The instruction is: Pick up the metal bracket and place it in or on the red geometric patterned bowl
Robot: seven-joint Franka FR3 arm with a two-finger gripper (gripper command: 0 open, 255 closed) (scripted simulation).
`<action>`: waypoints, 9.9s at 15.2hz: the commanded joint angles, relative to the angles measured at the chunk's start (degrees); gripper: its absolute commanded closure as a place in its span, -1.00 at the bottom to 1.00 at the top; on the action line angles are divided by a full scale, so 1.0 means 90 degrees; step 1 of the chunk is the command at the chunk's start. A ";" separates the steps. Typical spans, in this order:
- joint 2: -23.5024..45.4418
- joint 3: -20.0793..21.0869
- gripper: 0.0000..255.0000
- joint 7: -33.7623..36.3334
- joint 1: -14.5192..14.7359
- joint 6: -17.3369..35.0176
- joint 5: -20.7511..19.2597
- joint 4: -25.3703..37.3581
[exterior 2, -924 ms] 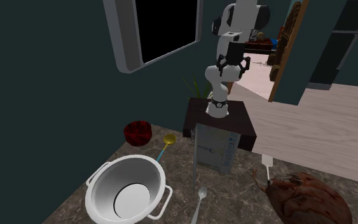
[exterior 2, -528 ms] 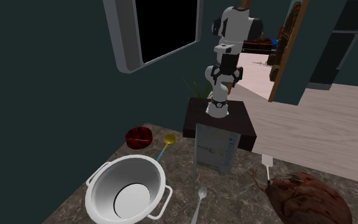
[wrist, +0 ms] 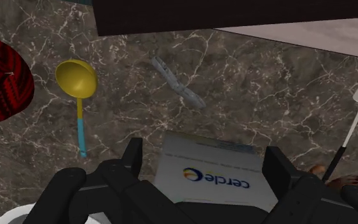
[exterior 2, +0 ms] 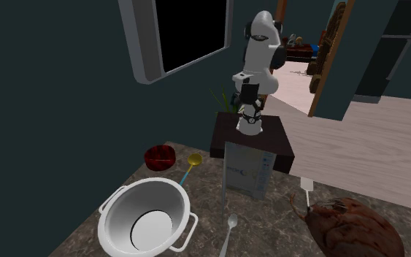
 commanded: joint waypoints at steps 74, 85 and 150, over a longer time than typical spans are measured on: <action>0.7605 -0.0386 1.00 -0.4934 0.0017 0.5125 -0.0209 0.1026; 0.6478 -0.0460 1.00 -0.4973 0.0072 0.4265 -0.0271 0.0761; 0.9563 -0.1473 1.00 -1.0509 -0.3652 0.2601 0.1098 0.6022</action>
